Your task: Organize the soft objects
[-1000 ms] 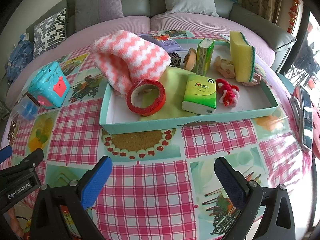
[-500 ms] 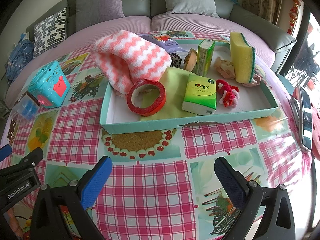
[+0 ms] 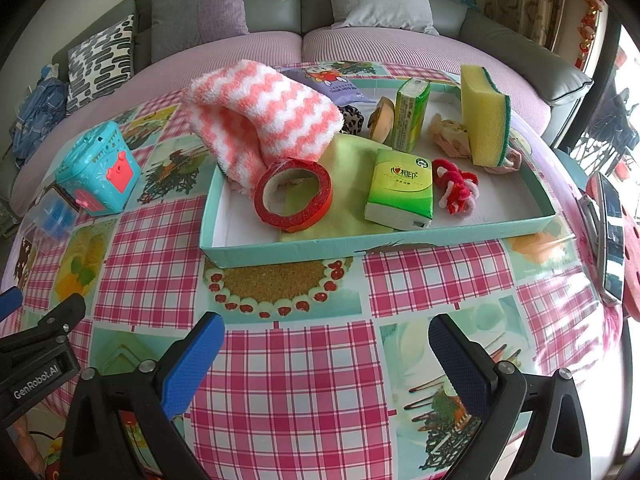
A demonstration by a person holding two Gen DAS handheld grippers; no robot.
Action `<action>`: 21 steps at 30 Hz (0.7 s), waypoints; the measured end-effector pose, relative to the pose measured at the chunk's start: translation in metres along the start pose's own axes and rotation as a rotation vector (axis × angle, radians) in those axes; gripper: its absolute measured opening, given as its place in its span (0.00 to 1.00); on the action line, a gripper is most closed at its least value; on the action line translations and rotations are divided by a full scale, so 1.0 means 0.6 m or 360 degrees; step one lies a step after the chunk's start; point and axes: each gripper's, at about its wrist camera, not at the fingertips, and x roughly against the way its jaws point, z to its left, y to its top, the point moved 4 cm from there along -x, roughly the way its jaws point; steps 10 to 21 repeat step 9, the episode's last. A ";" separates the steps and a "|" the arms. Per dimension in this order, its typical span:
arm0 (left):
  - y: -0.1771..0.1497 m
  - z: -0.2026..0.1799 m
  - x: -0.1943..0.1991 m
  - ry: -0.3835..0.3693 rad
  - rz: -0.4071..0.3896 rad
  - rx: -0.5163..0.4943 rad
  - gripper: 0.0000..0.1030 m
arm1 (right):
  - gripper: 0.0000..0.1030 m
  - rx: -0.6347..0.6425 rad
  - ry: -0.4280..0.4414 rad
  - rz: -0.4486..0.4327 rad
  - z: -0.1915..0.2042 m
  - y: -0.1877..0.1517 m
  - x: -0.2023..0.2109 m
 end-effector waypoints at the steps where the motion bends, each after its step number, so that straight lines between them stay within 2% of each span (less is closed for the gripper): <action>1: 0.000 0.000 0.000 0.0002 -0.0003 0.0000 0.93 | 1.00 -0.0002 0.0001 0.0000 0.000 0.000 0.000; 21: 0.000 -0.005 0.004 0.0006 -0.0019 -0.0016 0.93 | 1.00 0.0001 0.0000 0.0001 0.000 0.000 0.000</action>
